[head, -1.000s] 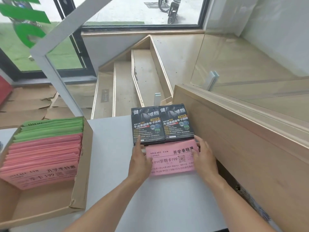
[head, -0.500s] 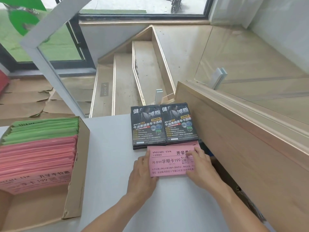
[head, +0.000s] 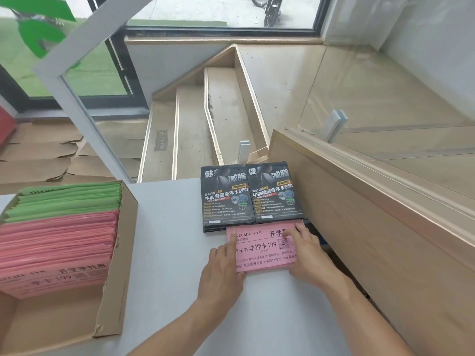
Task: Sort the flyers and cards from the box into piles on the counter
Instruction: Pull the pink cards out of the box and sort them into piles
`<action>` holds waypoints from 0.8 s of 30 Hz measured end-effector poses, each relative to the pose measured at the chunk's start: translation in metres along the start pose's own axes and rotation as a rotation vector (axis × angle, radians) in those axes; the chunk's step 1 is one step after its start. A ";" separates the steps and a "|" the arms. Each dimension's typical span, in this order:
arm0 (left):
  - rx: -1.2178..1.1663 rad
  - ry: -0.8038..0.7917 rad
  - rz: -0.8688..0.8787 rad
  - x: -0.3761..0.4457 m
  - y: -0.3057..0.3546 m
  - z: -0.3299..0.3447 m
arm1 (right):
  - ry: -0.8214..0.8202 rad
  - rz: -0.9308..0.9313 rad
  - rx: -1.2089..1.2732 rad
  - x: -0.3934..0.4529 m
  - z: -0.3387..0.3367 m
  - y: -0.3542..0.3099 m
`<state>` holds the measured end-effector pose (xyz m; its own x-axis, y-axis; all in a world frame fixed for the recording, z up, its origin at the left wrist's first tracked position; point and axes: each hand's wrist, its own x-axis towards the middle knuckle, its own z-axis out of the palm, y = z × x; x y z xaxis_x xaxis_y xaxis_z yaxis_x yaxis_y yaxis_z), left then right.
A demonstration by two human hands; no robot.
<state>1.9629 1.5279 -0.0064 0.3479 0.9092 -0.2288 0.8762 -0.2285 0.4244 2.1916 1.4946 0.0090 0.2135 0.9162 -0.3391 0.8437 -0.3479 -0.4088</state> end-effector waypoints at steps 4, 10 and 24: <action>-0.039 0.012 -0.027 -0.003 0.000 -0.003 | 0.064 0.001 -0.025 -0.005 0.004 -0.005; -0.158 0.015 -0.011 0.001 -0.008 -0.003 | 0.104 -0.019 -0.194 -0.018 0.015 -0.021; -0.704 0.532 0.177 -0.073 -0.066 -0.064 | 0.122 -0.141 -0.076 -0.026 0.036 -0.086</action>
<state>1.8585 1.4987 0.0382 0.1046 0.9619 0.2528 0.3558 -0.2735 0.8936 2.0959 1.4934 0.0219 0.1452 0.9737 -0.1758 0.9030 -0.2030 -0.3786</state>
